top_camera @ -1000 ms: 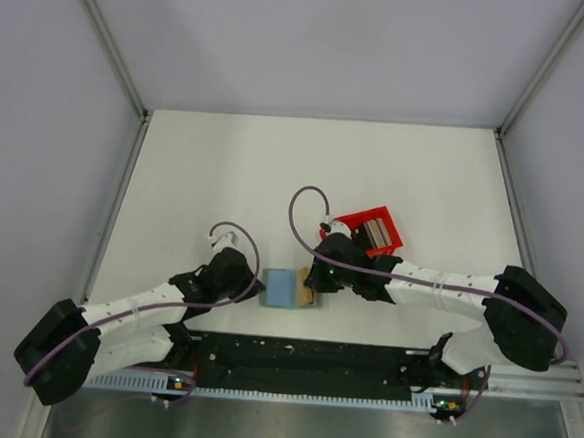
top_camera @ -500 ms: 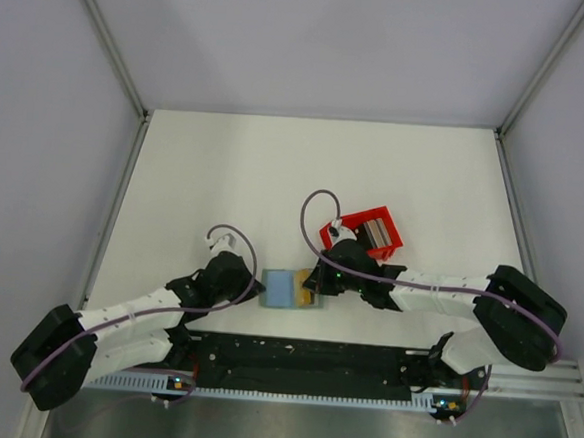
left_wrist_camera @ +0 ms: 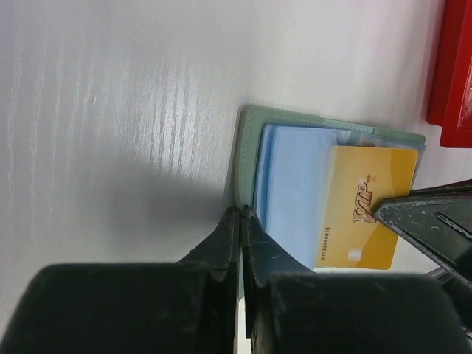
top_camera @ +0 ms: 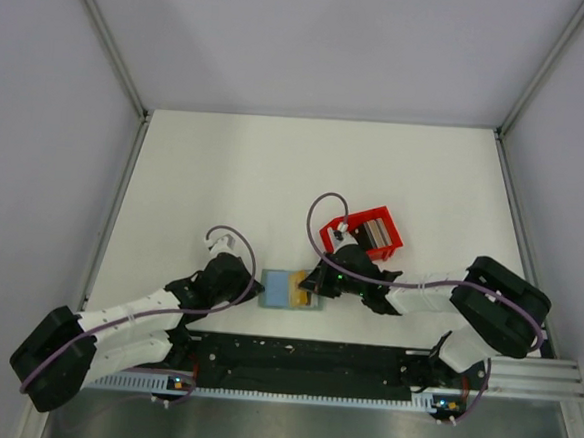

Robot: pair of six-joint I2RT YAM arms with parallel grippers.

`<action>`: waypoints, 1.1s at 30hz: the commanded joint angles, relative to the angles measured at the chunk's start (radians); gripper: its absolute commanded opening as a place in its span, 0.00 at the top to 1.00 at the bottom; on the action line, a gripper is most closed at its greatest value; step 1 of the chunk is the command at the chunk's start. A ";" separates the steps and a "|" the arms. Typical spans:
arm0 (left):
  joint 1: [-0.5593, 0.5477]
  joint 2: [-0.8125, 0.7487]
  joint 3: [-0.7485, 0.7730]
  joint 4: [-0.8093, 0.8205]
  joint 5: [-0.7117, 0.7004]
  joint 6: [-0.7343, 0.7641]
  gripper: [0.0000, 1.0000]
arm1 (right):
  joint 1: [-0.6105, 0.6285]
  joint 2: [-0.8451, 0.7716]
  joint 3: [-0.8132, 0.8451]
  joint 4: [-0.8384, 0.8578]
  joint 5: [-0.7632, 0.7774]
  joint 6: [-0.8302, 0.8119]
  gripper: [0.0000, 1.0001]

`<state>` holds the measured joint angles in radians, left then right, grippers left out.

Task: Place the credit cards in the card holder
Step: Insert the credit card into the card holder.

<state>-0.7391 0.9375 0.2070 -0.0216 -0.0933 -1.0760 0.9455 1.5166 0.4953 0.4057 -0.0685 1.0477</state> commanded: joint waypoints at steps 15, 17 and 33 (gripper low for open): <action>0.003 -0.006 -0.026 0.014 -0.006 0.005 1.00 | -0.010 0.022 0.005 -0.001 0.059 0.025 1.00; 0.003 -0.003 -0.024 0.012 -0.003 0.011 1.00 | -0.010 0.039 0.020 -0.005 0.052 0.021 1.00; 0.003 -0.011 -0.038 0.012 0.006 0.002 1.00 | -0.004 0.045 -0.040 0.030 0.113 0.153 1.00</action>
<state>-0.7387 0.9310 0.1925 0.0021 -0.0933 -1.0760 0.9398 1.5497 0.4885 0.4290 -0.0231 1.1595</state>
